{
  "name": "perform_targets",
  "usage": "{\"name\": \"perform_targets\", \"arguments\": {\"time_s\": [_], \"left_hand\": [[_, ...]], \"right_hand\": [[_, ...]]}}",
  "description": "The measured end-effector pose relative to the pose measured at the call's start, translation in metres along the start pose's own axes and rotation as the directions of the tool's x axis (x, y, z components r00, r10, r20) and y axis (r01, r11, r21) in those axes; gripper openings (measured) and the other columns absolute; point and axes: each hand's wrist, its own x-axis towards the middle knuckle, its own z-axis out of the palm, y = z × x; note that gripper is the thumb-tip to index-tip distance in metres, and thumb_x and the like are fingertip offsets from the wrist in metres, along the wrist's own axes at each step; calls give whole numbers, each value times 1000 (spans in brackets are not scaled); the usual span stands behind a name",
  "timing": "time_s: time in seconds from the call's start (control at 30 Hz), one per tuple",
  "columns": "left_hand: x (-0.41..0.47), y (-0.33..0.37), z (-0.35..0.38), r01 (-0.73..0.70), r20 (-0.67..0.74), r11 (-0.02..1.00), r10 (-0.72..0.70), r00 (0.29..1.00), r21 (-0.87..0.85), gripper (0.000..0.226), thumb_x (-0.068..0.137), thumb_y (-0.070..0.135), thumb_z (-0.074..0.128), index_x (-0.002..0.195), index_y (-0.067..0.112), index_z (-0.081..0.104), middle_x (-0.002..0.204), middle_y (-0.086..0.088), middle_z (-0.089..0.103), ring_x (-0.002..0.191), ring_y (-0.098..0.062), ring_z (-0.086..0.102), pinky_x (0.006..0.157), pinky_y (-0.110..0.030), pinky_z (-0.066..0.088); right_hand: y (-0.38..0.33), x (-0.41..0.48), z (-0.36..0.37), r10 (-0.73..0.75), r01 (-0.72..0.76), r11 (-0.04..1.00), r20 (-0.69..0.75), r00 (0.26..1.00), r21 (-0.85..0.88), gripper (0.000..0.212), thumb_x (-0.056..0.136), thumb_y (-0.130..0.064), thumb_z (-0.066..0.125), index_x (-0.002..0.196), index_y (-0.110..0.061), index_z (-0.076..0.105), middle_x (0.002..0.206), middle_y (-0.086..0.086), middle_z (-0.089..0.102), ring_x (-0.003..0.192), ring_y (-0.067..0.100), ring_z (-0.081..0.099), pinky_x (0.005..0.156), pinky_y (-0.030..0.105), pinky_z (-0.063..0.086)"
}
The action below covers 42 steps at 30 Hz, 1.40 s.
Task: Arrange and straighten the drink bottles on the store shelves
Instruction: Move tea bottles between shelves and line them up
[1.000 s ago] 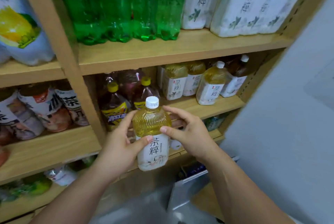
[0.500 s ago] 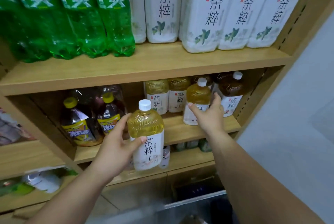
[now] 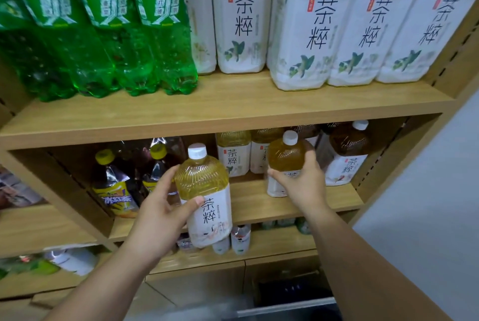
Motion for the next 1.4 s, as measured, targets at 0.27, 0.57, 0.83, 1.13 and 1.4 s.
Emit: {"name": "perform_targets", "arguments": {"time_s": [0.27, 0.57, 0.83, 1.13, 1.4], "left_hand": [[10, 1, 0, -26, 24, 1000, 26, 999, 11, 64, 89, 9, 73, 144, 32, 50, 116, 14, 73, 111, -8, 69, 85, -39, 62], [12, -2, 4, -27, 25, 1000, 26, 999, 13, 57, 91, 5, 71, 130, 42, 55, 114, 12, 73, 101, -3, 71, 70, -22, 60], [-4, 21, -10, -67, 77, 997, 64, 995, 37, 68, 86, 9, 75, 145, 32, 50, 121, 10, 72, 112, -9, 69, 94, -51, 58], [-37, 78, -52, -226, 185, 974, 218, 958, 20, 64, 78, 22, 86, 135, 36, 60, 125, 1, 72, 117, -20, 68, 86, -44, 59], [-62, 156, -75, -325, 49, 945, 326, 944, -31, 54, 75, 18, 75, 126, 30, 64, 103, 3, 78, 83, -9, 74, 50, -27, 56]], "right_hand": [[-13, 12, 11, 46, -43, 999, 74, 996, -33, 78, 76, -43, 88, 136, -15, 46, 121, 8, 62, 112, 26, 59, 85, 30, 44], [-15, 6, 28, 39, -34, 998, 74, 997, -60, 75, 75, -49, 87, 128, -14, 47, 117, 7, 61, 106, 25, 59, 88, 39, 54], [-29, -4, 20, 46, -38, 993, 72, 996, -110, 82, 79, -51, 83, 140, -17, 41, 125, 7, 51, 117, 26, 52, 91, 34, 46], [-132, -65, -24, -517, 561, 814, -254, 817, 148, 22, 96, -39, 58, 88, -23, 71, 79, -8, 66, 76, 4, 62, 67, 18, 48], [-240, -31, -30, -517, 504, 834, -2, 856, 223, 37, 93, -41, 71, 126, -27, 62, 120, -8, 64, 108, 8, 61, 89, 19, 48]]}}
